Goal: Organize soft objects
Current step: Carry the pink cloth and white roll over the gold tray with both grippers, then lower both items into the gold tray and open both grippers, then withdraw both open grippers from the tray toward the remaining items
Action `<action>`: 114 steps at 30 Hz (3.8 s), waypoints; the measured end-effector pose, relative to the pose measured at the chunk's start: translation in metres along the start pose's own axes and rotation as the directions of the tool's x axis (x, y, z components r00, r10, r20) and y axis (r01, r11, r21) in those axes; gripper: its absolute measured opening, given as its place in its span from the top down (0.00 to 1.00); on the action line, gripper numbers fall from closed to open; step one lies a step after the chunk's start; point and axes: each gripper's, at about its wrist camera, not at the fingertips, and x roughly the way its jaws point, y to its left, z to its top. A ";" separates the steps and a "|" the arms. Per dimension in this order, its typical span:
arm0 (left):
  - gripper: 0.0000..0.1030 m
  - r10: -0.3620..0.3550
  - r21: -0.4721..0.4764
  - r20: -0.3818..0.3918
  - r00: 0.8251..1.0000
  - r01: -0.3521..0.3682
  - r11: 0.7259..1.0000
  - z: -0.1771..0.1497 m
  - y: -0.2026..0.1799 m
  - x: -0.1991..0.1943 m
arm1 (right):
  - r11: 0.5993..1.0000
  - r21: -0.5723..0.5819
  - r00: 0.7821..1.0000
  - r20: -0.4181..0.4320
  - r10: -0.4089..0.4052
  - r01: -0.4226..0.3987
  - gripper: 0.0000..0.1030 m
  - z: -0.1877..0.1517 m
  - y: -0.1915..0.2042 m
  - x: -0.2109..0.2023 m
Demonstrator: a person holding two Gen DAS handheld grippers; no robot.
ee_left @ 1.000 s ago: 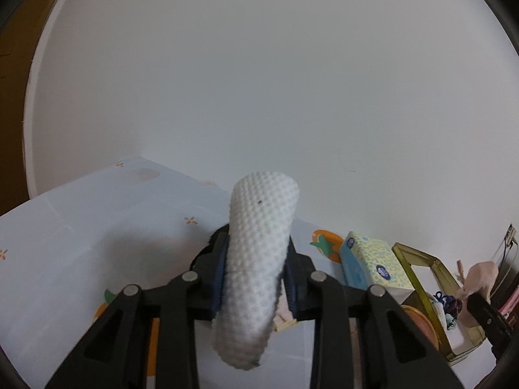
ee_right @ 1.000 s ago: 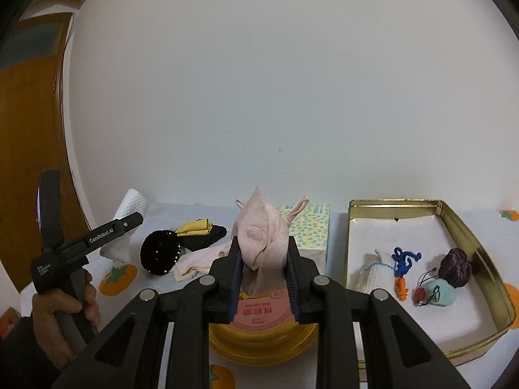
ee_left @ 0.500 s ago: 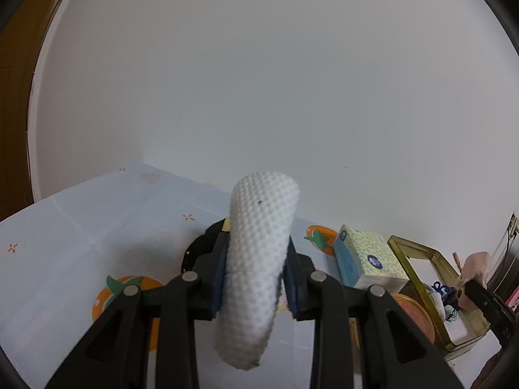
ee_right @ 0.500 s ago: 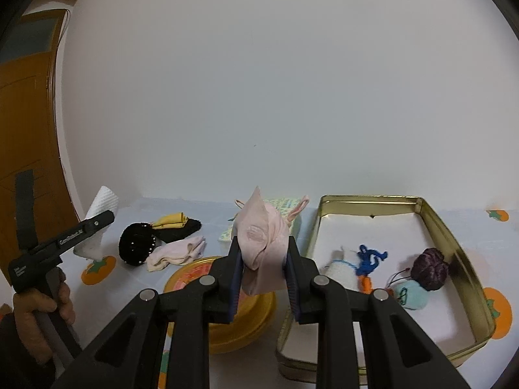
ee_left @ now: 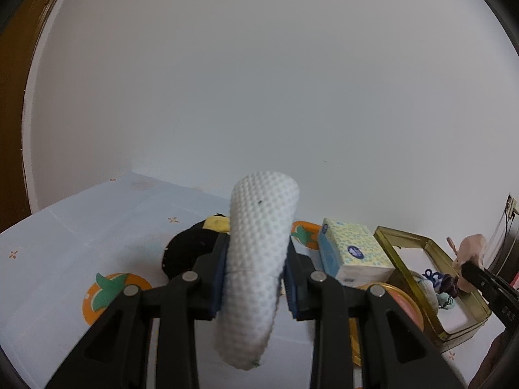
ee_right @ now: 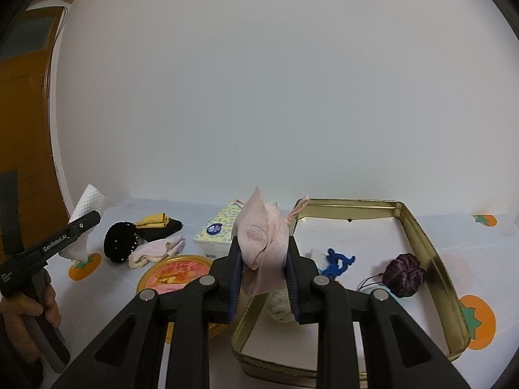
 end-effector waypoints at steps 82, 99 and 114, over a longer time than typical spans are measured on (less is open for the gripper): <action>0.05 -0.056 0.108 -0.456 0.888 0.118 0.987 -0.024 -0.247 0.116 | 0.958 0.285 0.984 -0.175 0.017 0.034 0.53 0.017 -0.146 0.044; 0.00 -0.087 0.161 -0.192 0.978 0.119 0.980 -0.020 -0.247 0.057 | 0.940 0.299 0.986 -0.011 -0.167 0.162 0.31 0.016 -0.145 0.004; 0.00 -0.053 0.350 0.068 0.996 0.025 0.936 -0.040 -0.246 0.015 | 0.948 0.134 0.929 0.201 -0.312 0.289 0.19 0.014 -0.104 -0.024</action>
